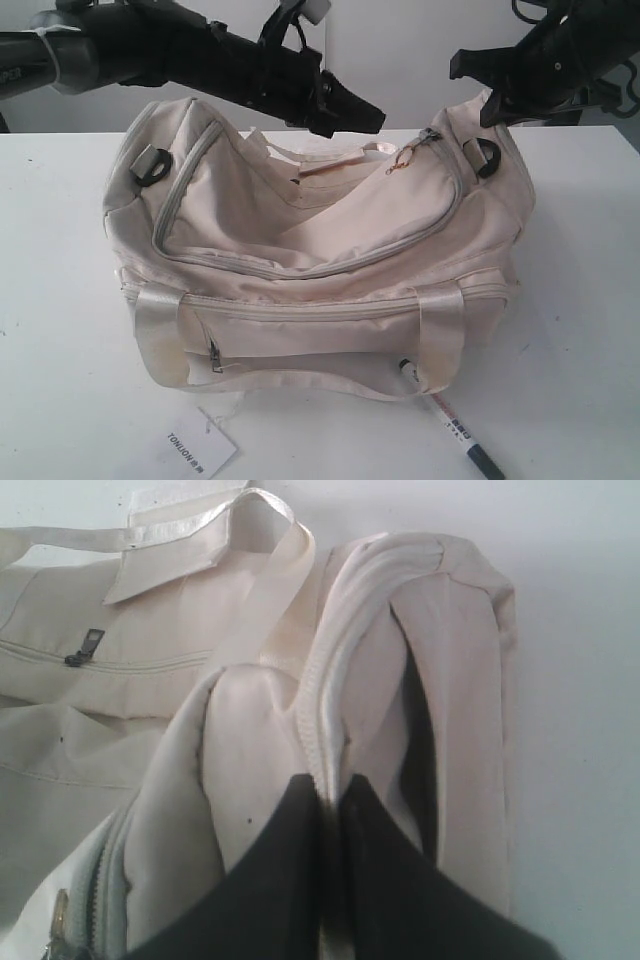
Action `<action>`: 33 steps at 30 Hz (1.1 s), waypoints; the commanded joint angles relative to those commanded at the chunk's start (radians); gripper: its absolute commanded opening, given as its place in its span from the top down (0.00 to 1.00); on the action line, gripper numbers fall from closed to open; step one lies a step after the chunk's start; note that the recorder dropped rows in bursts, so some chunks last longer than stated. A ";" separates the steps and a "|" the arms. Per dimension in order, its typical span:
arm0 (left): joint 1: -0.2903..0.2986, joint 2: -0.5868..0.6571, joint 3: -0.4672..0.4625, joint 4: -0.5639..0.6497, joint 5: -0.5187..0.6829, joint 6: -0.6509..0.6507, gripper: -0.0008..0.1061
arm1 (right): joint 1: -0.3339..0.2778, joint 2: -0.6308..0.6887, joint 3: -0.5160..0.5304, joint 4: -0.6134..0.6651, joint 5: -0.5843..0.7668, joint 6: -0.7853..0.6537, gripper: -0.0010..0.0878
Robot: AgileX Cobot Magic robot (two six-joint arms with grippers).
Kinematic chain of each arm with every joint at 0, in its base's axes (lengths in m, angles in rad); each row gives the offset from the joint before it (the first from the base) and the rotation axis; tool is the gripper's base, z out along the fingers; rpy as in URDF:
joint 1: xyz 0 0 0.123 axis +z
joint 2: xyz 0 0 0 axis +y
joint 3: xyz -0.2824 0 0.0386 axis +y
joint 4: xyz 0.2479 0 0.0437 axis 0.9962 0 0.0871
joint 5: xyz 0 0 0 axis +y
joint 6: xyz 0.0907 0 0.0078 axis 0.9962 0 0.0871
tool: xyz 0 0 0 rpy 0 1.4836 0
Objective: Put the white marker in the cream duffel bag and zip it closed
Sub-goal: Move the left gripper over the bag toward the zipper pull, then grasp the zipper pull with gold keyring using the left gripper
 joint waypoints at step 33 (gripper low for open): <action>-0.062 0.041 0.000 0.067 -0.154 0.185 0.40 | 0.000 0.000 0.000 0.000 0.000 0.000 0.99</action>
